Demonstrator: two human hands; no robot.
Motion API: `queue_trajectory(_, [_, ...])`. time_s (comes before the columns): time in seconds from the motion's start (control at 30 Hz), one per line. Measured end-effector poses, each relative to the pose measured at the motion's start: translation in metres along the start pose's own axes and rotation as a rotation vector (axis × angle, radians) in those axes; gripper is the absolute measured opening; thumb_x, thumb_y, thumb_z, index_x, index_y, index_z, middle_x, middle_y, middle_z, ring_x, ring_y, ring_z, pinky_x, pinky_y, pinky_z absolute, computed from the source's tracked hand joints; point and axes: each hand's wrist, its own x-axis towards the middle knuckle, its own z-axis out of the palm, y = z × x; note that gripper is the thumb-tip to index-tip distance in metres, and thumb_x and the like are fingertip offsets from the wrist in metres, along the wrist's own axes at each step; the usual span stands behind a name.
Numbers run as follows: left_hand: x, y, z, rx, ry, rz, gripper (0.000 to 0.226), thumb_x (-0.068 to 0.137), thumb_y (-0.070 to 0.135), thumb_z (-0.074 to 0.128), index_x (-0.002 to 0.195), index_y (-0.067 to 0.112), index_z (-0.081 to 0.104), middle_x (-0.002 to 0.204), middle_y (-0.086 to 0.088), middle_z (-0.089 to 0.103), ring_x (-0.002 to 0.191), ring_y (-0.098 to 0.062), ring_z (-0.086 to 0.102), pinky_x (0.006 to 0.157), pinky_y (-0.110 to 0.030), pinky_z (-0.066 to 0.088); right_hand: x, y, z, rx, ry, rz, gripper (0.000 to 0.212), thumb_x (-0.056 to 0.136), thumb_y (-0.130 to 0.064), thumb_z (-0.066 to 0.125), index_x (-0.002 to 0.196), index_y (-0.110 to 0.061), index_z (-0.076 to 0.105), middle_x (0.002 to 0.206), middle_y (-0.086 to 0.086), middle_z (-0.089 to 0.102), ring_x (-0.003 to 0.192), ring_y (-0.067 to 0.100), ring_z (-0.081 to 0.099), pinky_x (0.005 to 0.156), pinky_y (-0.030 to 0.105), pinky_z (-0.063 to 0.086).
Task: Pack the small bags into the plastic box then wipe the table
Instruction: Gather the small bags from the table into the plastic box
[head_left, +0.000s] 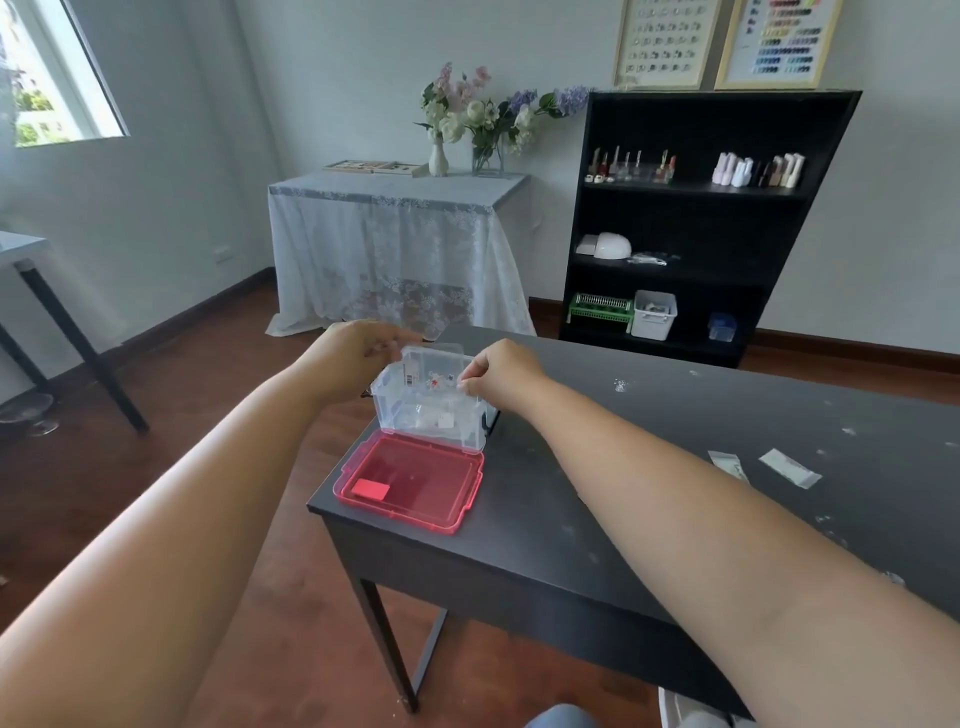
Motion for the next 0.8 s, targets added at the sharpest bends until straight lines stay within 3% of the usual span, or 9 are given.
queue_trajectory(0.07, [0.002, 0.002, 0.005, -0.042, 0.011, -0.027, 0.027, 0.089, 0.022, 0.058, 0.097, 0.048, 0.062, 0.087, 0.021, 0.061, 0.078, 0.002, 0.056, 0.063, -0.02, 0.042, -0.003, -0.002, -0.002, -0.049, 0.016, -0.022, 0.016, 0.085, -0.017, 0.062, 0.08, -0.023, 0.076, 0.103, -0.004, 0.073, 0.093, 0.014, 0.064, 0.081, 0.033, 0.055])
queue_trajectory(0.17, [0.006, 0.004, 0.014, -0.06, -0.008, -0.045, 0.023, 0.086, 0.021, 0.059, 0.088, 0.043, 0.056, 0.084, 0.013, 0.063, 0.079, -0.011, 0.059, 0.068, -0.03, 0.049, -0.013, 0.0, -0.011, -0.02, 0.09, -0.045, 0.034, 0.088, -0.007, 0.047, 0.09, -0.025, 0.076, 0.113, 0.002, 0.069, 0.071, 0.014, 0.057, 0.071, 0.028, 0.049])
queue_trajectory(0.3, [0.01, 0.006, 0.024, 0.029, -0.086, -0.077, 0.023, 0.087, 0.026, 0.053, 0.084, 0.049, 0.056, 0.086, 0.013, 0.063, 0.073, -0.013, 0.056, 0.076, -0.037, 0.046, -0.034, 0.017, -0.035, -0.039, 0.288, 0.0, 0.043, 0.088, -0.006, 0.041, 0.098, -0.033, 0.073, 0.113, -0.002, 0.063, 0.109, 0.023, 0.048, 0.094, 0.043, 0.045])
queue_trajectory(0.4, [0.011, 0.008, 0.027, 0.076, -0.105, -0.089, 0.009, 0.087, 0.037, 0.06, 0.089, 0.046, 0.064, 0.099, 0.011, 0.065, 0.096, -0.017, 0.058, 0.093, -0.045, 0.044, -0.056, 0.041, -0.059, 0.024, 0.398, 0.095, 0.04, 0.089, -0.015, 0.04, 0.088, -0.042, 0.068, 0.096, -0.011, 0.059, 0.113, 0.023, 0.039, 0.096, 0.045, 0.042])
queue_trajectory(0.47, [0.011, 0.01, 0.029, 0.146, -0.079, -0.085, 0.018, 0.087, 0.042, 0.06, 0.104, 0.038, 0.067, 0.114, 0.005, 0.061, 0.109, -0.023, 0.053, 0.097, -0.048, 0.041, -0.072, 0.061, -0.075, 0.08, 0.429, 0.158, 0.037, 0.087, -0.02, 0.043, 0.08, -0.046, 0.067, 0.091, -0.012, 0.059, 0.113, 0.025, 0.045, 0.096, 0.046, 0.044])
queue_trajectory(0.53, [0.009, 0.024, 0.03, 0.215, -0.035, -0.05, 0.033, 0.088, 0.043, 0.058, 0.119, 0.034, 0.062, 0.12, 0.0, 0.054, 0.114, -0.028, 0.047, 0.098, -0.048, 0.038, -0.093, 0.086, -0.09, 0.111, 0.416, 0.207, 0.033, 0.085, -0.022, 0.045, 0.08, -0.045, 0.068, 0.09, -0.011, 0.064, 0.11, 0.026, 0.049, 0.095, 0.043, 0.044])
queue_trajectory(0.63, [-0.003, 0.069, 0.038, 0.075, 0.014, 0.105, 0.033, 0.087, 0.041, 0.06, 0.119, 0.035, 0.062, 0.115, 0.002, 0.054, 0.105, -0.022, 0.052, 0.093, -0.039, 0.042, -0.131, 0.126, -0.112, 0.163, 0.296, 0.272, 0.029, 0.085, -0.023, 0.05, 0.086, -0.044, 0.069, 0.094, 0.0, 0.065, 0.084, 0.019, 0.053, 0.073, 0.033, 0.042])
queue_trajectory(0.7, [-0.016, 0.108, 0.051, -0.075, -0.073, 0.228, 0.029, 0.085, 0.04, 0.063, 0.115, 0.036, 0.064, 0.108, 0.008, 0.056, 0.096, -0.009, 0.054, 0.086, -0.028, 0.044, -0.158, 0.15, -0.126, 0.125, 0.195, 0.294, 0.022, 0.088, -0.023, 0.056, 0.093, -0.04, 0.069, 0.093, -0.001, 0.065, 0.082, 0.014, 0.057, 0.065, 0.03, 0.04])
queue_trajectory(0.8, [-0.036, 0.157, 0.087, -0.048, -0.332, 0.429, 0.03, 0.084, 0.04, 0.066, 0.114, 0.033, 0.066, 0.105, 0.009, 0.058, 0.098, -0.006, 0.056, 0.086, -0.024, 0.043, -0.198, 0.174, -0.142, 0.025, 0.078, 0.345, 0.021, 0.083, -0.03, 0.068, 0.101, -0.041, 0.065, 0.093, -0.004, 0.065, 0.082, 0.011, 0.06, 0.065, 0.028, 0.041])
